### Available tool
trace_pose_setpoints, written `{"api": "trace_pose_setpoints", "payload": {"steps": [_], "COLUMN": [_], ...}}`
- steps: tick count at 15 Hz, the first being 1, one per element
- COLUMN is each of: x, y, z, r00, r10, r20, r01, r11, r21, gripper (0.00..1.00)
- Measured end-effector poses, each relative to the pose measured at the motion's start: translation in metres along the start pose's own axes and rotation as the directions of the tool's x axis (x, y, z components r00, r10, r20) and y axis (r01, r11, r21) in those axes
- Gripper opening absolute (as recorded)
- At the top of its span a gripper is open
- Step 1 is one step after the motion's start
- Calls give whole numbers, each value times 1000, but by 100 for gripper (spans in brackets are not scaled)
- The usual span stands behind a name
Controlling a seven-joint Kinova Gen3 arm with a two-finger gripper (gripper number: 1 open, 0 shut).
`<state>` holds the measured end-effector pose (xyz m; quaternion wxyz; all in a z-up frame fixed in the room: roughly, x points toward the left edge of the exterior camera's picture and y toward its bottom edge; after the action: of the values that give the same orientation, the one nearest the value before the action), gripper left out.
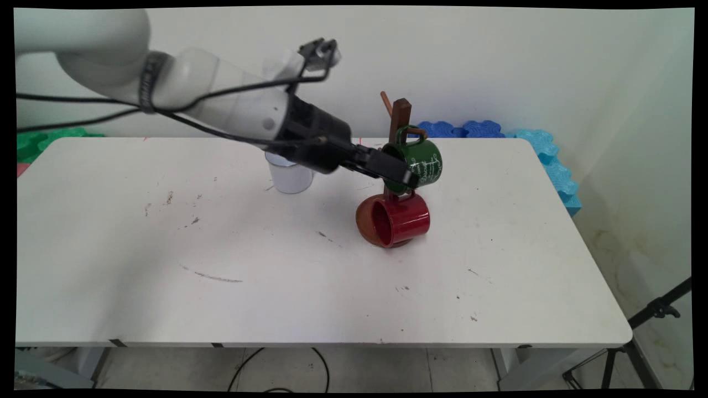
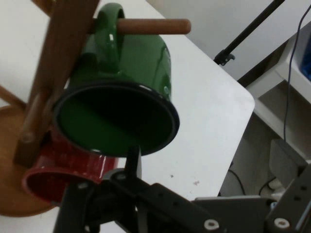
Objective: Pick up the green mug from the rack
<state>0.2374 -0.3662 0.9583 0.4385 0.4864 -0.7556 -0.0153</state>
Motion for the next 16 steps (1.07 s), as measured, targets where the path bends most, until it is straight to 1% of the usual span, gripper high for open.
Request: {"api": "trace_pose_setpoints", "payload": {"steps": [2, 6, 14, 15, 16], "x": [-3, -7, -10, -10, -10], "y": [2, 0, -2, -3, -3], "z": [15, 39, 62, 64, 65], "r00": [1000, 999, 994, 993, 993], "r10": [-4, 1, 26, 31, 35], "r20": [-16, -48, -105, -110, -116], "r01": [4, -1, -25, -29, -33], "r11": [1000, 1000, 1000, 999, 999], "r21": [-1, 4, 13, 14, 16], "gripper": [100, 100, 100, 0, 0]}}
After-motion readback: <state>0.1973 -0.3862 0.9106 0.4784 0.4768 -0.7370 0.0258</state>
